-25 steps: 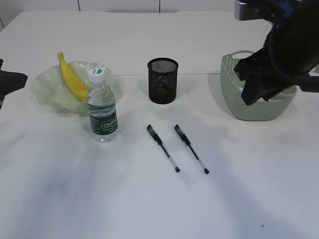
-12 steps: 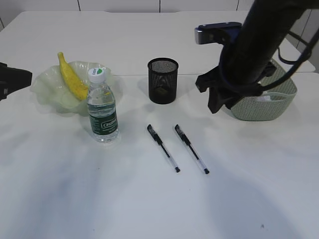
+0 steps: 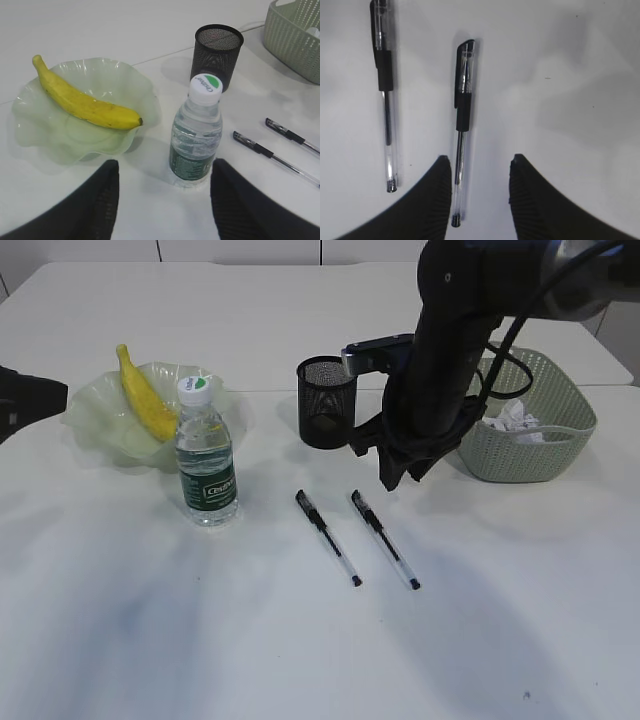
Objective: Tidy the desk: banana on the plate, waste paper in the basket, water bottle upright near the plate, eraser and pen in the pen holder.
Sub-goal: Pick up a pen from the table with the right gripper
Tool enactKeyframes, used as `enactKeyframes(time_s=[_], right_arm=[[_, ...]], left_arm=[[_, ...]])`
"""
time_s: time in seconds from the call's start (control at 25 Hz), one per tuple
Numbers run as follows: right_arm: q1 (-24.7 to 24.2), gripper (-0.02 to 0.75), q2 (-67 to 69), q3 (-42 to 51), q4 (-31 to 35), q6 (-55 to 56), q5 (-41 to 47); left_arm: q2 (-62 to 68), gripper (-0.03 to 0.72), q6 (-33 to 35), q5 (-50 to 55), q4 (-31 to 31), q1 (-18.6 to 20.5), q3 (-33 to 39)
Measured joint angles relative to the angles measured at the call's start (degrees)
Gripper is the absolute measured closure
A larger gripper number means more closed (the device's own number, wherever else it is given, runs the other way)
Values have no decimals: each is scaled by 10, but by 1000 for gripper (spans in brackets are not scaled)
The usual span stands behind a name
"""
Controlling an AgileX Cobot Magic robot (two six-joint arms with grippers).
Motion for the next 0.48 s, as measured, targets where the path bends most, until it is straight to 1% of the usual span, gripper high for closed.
enactKeyframes(time_s=[0.24,0.48], right_arm=[[0,442,44,-32,2,0,0],[12,442,72,-51,3,0,0]], left_arm=[[0,281,-1,-7,-1,0,0],[0,281,-1,-12,-1,0,0]])
